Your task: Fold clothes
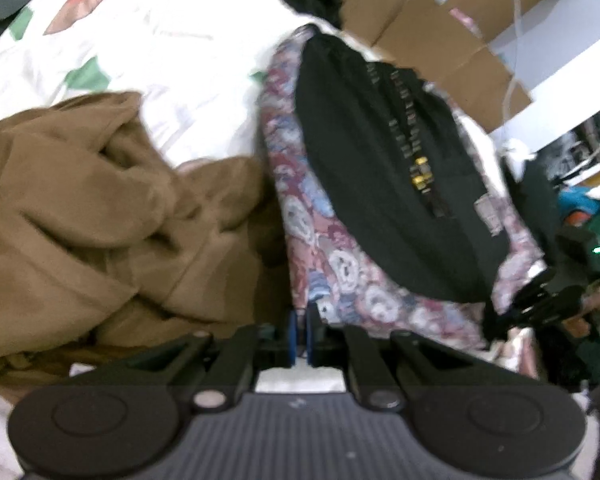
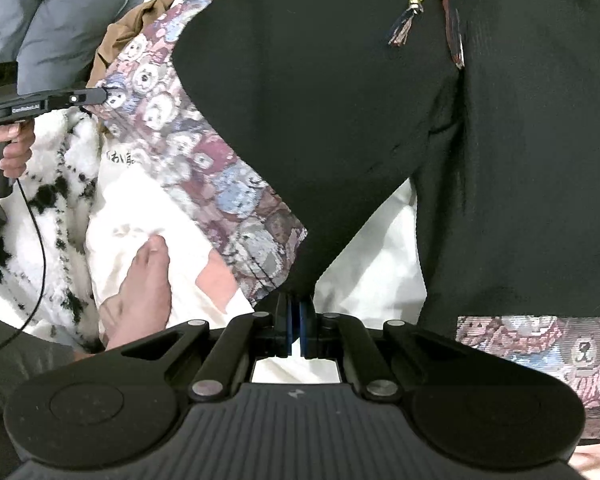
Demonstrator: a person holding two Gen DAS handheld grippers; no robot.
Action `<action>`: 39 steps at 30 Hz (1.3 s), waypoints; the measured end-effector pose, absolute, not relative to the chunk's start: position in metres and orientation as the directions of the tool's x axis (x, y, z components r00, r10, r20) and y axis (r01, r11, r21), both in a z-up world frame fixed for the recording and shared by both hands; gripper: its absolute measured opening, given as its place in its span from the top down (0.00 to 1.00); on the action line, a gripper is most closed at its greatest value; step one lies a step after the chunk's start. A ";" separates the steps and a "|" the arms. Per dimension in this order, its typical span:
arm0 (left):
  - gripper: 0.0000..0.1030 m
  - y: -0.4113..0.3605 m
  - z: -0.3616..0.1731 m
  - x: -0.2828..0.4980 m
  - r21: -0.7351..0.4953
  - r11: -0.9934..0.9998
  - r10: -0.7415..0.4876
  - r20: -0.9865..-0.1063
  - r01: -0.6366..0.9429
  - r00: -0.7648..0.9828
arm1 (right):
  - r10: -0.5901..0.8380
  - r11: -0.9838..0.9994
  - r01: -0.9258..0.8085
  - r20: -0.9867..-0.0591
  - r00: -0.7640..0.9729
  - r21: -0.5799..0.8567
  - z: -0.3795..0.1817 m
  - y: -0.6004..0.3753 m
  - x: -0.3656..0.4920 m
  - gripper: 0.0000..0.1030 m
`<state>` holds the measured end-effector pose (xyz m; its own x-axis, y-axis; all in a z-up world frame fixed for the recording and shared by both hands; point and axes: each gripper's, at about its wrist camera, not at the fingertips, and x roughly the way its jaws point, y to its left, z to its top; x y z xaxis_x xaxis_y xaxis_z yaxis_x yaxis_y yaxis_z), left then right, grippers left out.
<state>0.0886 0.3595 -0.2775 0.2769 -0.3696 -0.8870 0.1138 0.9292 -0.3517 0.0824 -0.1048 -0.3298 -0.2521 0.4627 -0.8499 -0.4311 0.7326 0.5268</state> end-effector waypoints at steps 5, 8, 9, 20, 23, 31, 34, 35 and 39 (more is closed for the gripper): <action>0.80 0.352 -0.284 0.086 -0.295 0.951 -0.309 -0.909 0.094 0.280 | 0.423 0.766 -0.430 -0.879 -0.221 0.477 -0.328 -0.107 0.087 0.58; 0.75 0.352 -0.290 0.089 -0.290 0.954 -0.299 -0.911 0.075 0.283 | 0.439 0.779 -0.410 -0.879 -0.185 0.475 -0.325 -0.112 0.092 0.42; 0.74 0.351 -0.291 0.089 -0.290 0.954 -0.299 -0.912 0.072 0.282 | 0.445 0.782 -0.402 -0.878 -0.176 0.477 -0.325 -0.112 0.094 0.42; 0.92 0.351 -0.306 0.087 -0.278 0.956 -0.294 -0.917 0.096 0.269 | 0.466 0.717 -0.457 -0.850 -0.247 0.526 -0.338 -0.073 0.088 0.82; 0.94 0.353 -0.302 0.084 -0.286 0.952 -0.305 -0.916 0.108 0.261 | 0.453 0.711 -0.478 -0.856 -0.250 0.516 -0.338 -0.073 0.089 0.97; 0.95 0.349 -0.302 0.084 -0.248 0.960 -0.272 -0.935 0.130 0.227 | 0.435 0.701 -0.479 -0.850 -0.298 0.528 -0.347 -0.082 0.082 0.98; 0.86 0.348 -0.301 0.087 -0.258 0.958 -0.280 -0.934 0.122 0.220 | 0.416 0.696 -0.507 -0.861 -0.292 0.509 -0.345 -0.083 0.082 0.97; 0.77 0.349 -0.300 0.088 -0.279 0.954 -0.298 -0.930 0.114 0.217 | 0.408 0.693 -0.521 -0.867 -0.287 0.499 -0.343 -0.083 0.082 0.95; 0.76 0.349 -0.298 0.091 -0.287 0.953 -0.301 -0.928 0.097 0.218 | 0.380 0.693 -0.543 -0.880 -0.284 0.474 -0.337 -0.082 0.084 0.86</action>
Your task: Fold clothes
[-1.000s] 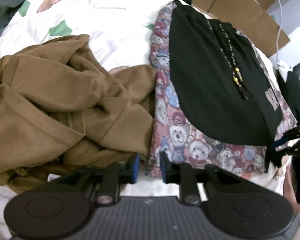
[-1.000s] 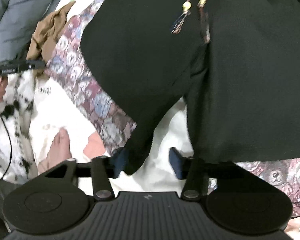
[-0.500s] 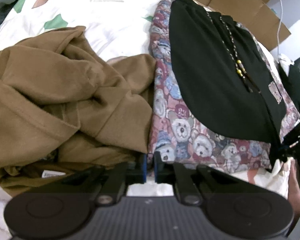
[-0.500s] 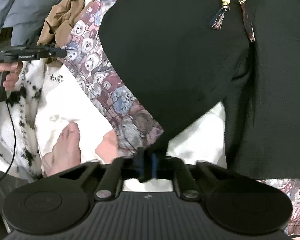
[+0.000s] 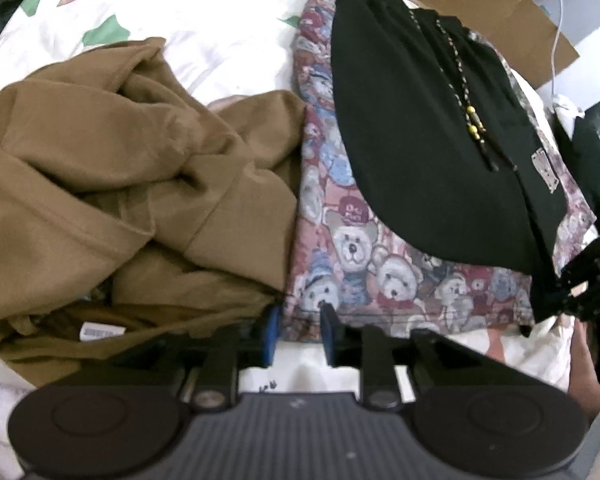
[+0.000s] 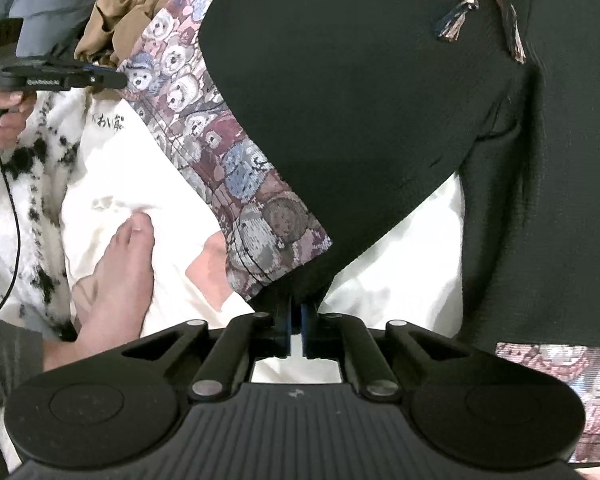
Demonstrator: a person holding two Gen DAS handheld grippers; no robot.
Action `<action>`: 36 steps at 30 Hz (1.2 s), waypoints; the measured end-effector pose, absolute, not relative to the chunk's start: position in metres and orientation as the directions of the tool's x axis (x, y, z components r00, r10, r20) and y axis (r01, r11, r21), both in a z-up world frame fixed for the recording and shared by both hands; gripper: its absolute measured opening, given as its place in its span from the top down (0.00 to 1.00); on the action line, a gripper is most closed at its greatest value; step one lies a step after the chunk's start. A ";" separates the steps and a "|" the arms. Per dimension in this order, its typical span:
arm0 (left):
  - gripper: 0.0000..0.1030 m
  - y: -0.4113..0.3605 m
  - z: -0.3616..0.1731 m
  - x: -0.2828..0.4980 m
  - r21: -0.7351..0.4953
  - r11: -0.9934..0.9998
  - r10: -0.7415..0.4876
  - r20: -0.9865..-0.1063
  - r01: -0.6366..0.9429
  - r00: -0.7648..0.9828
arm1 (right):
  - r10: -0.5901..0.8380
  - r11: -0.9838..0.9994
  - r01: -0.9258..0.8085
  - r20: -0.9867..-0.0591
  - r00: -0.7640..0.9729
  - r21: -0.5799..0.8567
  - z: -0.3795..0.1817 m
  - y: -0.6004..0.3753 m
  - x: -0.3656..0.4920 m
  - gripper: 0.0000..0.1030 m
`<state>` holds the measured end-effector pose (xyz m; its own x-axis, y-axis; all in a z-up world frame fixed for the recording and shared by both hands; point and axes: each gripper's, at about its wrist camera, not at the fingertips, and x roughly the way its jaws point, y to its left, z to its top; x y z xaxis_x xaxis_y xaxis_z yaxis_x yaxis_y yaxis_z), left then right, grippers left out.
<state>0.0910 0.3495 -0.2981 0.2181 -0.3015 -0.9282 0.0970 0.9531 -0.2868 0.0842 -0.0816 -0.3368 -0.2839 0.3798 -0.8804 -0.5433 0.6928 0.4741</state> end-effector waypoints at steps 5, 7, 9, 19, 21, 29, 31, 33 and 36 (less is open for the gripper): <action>0.65 0.351 -0.278 0.097 -0.251 0.966 -0.256 -0.921 0.055 0.293 | 0.361 0.684 -0.580 -0.897 -0.256 0.442 -0.329 -0.079 0.080 0.64; 0.65 0.349 -0.272 0.099 -0.242 0.968 -0.252 -0.917 0.070 0.311 | 0.358 0.680 -0.592 -0.900 -0.247 0.433 -0.326 -0.078 0.079 0.63; 0.65 0.347 -0.266 0.101 -0.243 0.966 -0.259 -0.910 0.089 0.324 | 0.358 0.680 -0.596 -0.903 -0.238 0.426 -0.324 -0.078 0.079 0.62; 0.65 0.313 -0.264 0.108 -0.250 0.954 -0.295 -0.888 0.168 0.353 | 0.338 0.711 -0.608 -0.930 -0.144 0.352 -0.303 -0.085 0.082 0.60; 0.67 0.304 -0.267 0.110 -0.260 0.949 -0.308 -0.885 0.178 0.348 | 0.359 0.710 -0.605 -0.924 -0.130 0.361 -0.296 -0.086 0.085 0.60; 0.67 0.247 -0.281 0.116 -0.291 0.909 -0.381 -0.869 0.297 0.314 | 0.387 0.756 -0.575 -0.922 0.007 0.312 -0.278 -0.106 0.118 0.60; 0.67 0.229 -0.285 0.116 -0.299 0.892 -0.402 -0.867 0.338 0.294 | 0.370 0.785 -0.555 -0.927 0.066 0.274 -0.275 -0.118 0.127 0.60; 0.67 0.208 -0.290 0.115 -0.306 0.869 -0.425 -0.865 0.389 0.268 | 0.339 0.818 -0.528 -0.933 0.123 0.228 -0.277 -0.131 0.137 0.60; 0.67 0.176 -0.301 0.109 -0.315 0.822 -0.458 -0.861 0.475 0.222 | 0.300 0.833 -0.516 -0.947 0.117 0.200 -0.290 -0.139 0.140 0.60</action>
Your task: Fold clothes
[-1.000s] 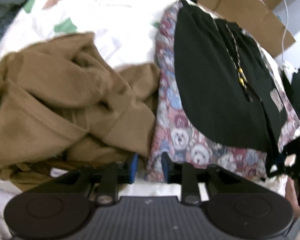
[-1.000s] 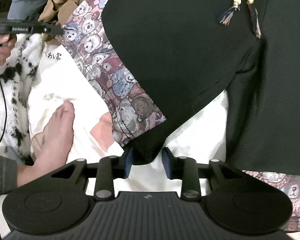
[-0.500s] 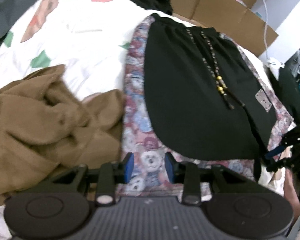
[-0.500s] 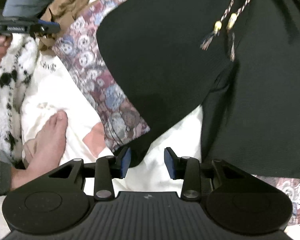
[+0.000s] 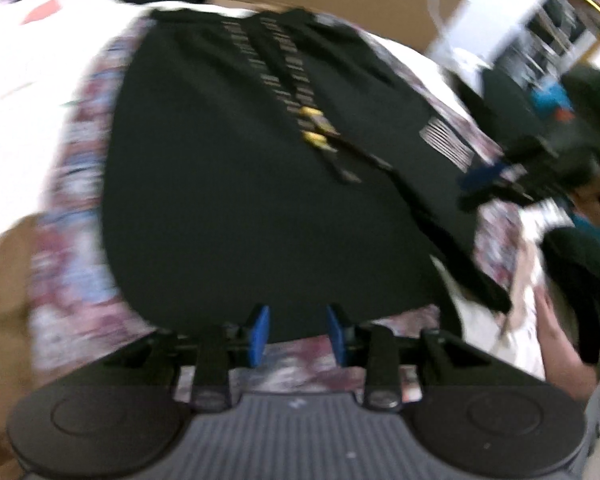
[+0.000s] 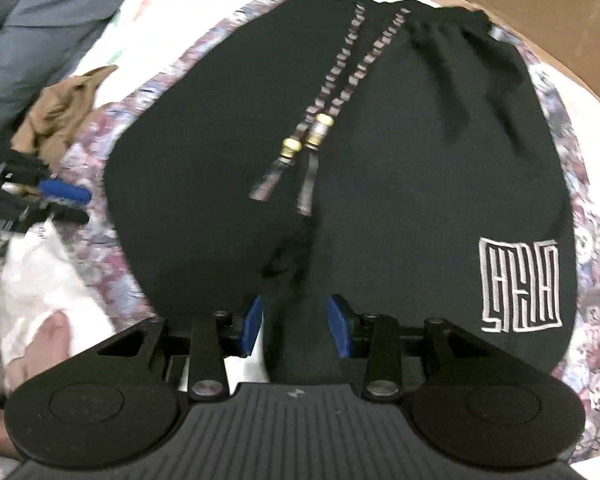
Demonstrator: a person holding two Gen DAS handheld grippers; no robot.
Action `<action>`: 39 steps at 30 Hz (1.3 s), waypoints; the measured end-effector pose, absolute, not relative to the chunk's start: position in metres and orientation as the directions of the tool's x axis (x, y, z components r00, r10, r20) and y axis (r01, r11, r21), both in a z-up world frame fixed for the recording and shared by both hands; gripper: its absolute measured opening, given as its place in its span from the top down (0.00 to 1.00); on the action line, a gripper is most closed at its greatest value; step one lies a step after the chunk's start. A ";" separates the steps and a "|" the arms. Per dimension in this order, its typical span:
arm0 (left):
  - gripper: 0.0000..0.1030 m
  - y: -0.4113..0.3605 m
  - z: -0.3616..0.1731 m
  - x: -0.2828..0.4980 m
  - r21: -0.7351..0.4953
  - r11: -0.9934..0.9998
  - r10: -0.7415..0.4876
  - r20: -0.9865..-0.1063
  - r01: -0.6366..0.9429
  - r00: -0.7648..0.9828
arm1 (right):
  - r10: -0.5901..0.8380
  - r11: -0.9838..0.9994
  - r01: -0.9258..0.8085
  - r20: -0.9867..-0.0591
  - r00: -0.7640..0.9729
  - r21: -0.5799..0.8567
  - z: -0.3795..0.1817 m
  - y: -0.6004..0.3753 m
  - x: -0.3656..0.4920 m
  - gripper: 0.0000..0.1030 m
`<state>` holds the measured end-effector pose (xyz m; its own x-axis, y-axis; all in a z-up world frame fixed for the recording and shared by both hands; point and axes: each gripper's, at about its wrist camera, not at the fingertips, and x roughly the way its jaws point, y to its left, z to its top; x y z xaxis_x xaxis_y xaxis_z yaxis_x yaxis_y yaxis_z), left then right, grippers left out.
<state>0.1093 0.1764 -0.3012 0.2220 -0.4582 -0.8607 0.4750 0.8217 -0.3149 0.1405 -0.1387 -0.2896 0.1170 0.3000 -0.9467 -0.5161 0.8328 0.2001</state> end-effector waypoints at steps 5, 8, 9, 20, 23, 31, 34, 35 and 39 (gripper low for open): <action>0.70 0.142 -0.328 0.092 -0.317 0.773 -0.445 -0.889 0.549 0.112 | 0.264 0.823 -0.536 -0.962 0.067 0.188 -0.310 -0.139 0.133 0.68; 0.68 0.138 -0.333 0.083 -0.319 0.767 -0.442 -0.892 0.556 0.097 | 0.246 0.808 -0.557 -0.969 0.024 0.192 -0.322 -0.138 0.121 0.68; 0.67 0.139 -0.333 0.081 -0.324 0.763 -0.446 -0.890 0.559 0.093 | 0.242 0.806 -0.560 -0.970 0.013 0.194 -0.324 -0.139 0.119 0.68; 0.71 0.127 -0.305 0.072 -0.388 0.686 -0.561 -0.821 0.615 0.107 | 0.193 0.757 -0.605 -0.969 -0.152 0.246 -0.350 -0.157 0.071 0.68; 0.71 0.109 -0.312 0.072 -0.391 0.667 -0.557 -0.827 0.634 0.075 | 0.202 0.754 -0.602 -0.965 -0.166 0.262 -0.345 -0.162 0.064 0.68; 0.71 0.085 -0.327 0.060 -0.393 0.632 -0.528 -0.849 0.668 0.000 | 0.280 0.731 -0.618 -0.953 -0.117 0.291 -0.311 -0.150 0.068 0.68; 0.72 0.083 -0.332 0.057 -0.415 0.633 -0.532 -0.847 0.653 -0.023 | 0.281 0.734 -0.625 -0.957 -0.074 0.264 -0.309 -0.146 0.074 0.68; 0.73 0.082 -0.335 0.056 -0.426 0.634 -0.533 -0.846 0.646 -0.035 | 0.271 0.737 -0.625 -0.960 -0.074 0.257 -0.312 -0.146 0.076 0.68; 0.80 0.073 -0.342 0.044 -0.439 0.616 -0.525 -0.848 0.654 -0.074 | 0.242 0.739 -0.625 -0.965 -0.102 0.252 -0.326 -0.154 0.074 0.68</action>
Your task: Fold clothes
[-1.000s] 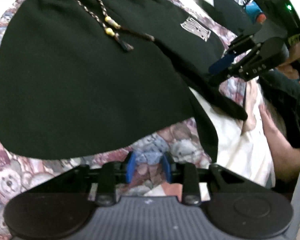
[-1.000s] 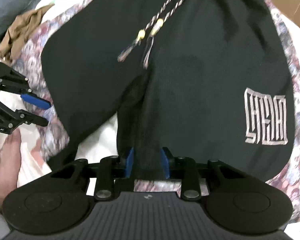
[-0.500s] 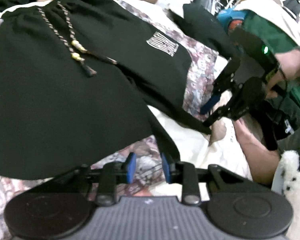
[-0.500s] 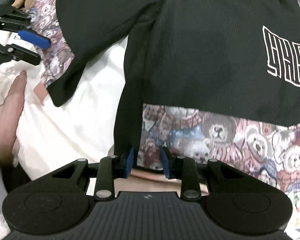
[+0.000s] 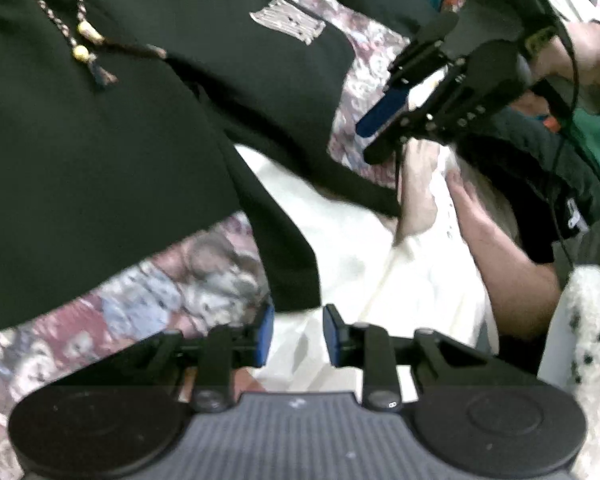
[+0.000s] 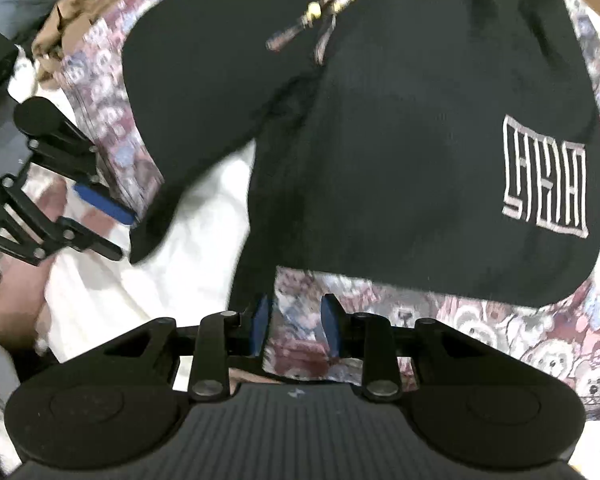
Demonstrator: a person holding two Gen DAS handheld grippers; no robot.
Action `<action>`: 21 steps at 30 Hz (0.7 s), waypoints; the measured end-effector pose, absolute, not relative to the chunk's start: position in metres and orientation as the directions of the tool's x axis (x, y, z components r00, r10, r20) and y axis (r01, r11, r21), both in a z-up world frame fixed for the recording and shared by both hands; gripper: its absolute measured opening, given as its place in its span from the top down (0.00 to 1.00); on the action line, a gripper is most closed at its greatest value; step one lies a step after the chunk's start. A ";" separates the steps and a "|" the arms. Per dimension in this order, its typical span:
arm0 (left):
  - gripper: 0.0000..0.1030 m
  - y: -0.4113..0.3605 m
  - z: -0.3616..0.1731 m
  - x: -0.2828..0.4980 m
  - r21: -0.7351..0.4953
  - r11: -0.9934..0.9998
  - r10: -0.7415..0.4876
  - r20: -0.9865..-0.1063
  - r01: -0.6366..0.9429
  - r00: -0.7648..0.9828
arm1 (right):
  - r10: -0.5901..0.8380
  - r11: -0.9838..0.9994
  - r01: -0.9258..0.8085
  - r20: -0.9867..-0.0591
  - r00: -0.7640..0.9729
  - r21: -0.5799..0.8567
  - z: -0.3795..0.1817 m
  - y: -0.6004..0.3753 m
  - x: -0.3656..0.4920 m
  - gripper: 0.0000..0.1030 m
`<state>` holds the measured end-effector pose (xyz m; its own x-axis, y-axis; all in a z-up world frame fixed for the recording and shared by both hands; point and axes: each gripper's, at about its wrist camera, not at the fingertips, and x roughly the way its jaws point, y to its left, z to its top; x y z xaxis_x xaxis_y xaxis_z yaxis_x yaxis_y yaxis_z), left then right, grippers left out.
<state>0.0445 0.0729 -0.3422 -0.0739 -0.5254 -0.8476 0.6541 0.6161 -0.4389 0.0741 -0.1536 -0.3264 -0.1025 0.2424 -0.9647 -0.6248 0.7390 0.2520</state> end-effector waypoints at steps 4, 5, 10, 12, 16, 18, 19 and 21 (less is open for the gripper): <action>0.80 0.068 -0.335 0.043 -0.462 0.594 -0.556 -0.827 0.658 -0.079 | 0.196 0.743 -0.621 -0.969 -0.151 0.247 -0.345 -0.165 0.062 0.68; 0.80 0.068 -0.331 0.044 -0.465 0.592 -0.564 -0.822 0.658 -0.074 | 0.197 0.744 -0.620 -0.968 -0.154 0.250 -0.345 -0.166 0.061 0.68; 0.80 0.074 -0.309 0.060 -0.458 0.612 -0.597 -0.802 0.645 -0.003 | 0.201 0.739 -0.615 -0.961 -0.190 0.277 -0.332 -0.161 0.062 0.67; 0.78 0.077 -0.301 0.067 -0.442 0.627 -0.598 -0.801 0.641 0.033 | 0.225 0.737 -0.617 -0.962 -0.158 0.274 -0.317 -0.159 0.069 0.66; 0.72 0.088 -0.296 0.079 -0.388 0.691 -0.567 -0.814 0.610 0.124 | 0.242 0.761 -0.606 -0.968 -0.065 0.231 -0.298 -0.162 0.086 0.66; 0.71 0.096 -0.300 0.084 -0.365 0.733 -0.536 -0.830 0.575 0.157 | 0.243 0.785 -0.588 -0.970 0.004 0.195 -0.292 -0.174 0.095 0.66; 0.70 0.099 -0.299 0.088 -0.367 0.742 -0.531 -0.833 0.561 0.157 | 0.246 0.790 -0.582 -0.969 0.016 0.190 -0.290 -0.181 0.097 0.66; 0.70 0.106 -0.298 0.095 -0.373 0.758 -0.523 -0.838 0.535 0.156 | 0.237 0.813 -0.563 -0.968 0.082 0.151 -0.289 -0.197 0.106 0.66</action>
<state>0.0952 0.1062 -0.2981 0.1559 -0.5231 -0.8379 0.5353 0.7576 -0.3734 0.1058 -0.1971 -0.2890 0.0823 0.2372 -0.9680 -0.5629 0.8126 0.1513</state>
